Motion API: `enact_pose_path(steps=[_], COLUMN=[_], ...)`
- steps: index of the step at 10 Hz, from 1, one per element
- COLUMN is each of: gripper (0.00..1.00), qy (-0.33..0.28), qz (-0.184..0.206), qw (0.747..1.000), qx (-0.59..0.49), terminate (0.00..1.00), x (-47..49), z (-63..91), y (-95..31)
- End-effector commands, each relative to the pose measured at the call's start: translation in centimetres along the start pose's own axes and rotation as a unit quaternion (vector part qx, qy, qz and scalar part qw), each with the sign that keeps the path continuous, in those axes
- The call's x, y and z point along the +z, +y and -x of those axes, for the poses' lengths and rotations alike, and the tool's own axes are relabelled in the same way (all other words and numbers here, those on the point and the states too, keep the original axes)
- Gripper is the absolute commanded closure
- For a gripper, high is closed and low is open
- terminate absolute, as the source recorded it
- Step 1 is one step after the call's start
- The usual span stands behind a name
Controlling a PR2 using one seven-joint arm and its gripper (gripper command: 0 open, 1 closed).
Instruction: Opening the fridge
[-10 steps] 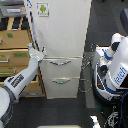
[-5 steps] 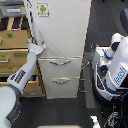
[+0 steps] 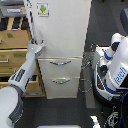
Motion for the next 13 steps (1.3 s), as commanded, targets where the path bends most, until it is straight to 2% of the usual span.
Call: enact_pose_path(steps=[1, 13], gripper=[1.00, 1.00], qy=[-0.012, -0.001], qz=[0.051, 0.078], qw=[0.999, 0.997], qx=[-0.009, -0.017], terminate=[0.00, 0.00], x=[0.6, -0.2], z=[-0.3, -1.4], y=[-0.2, -1.0])
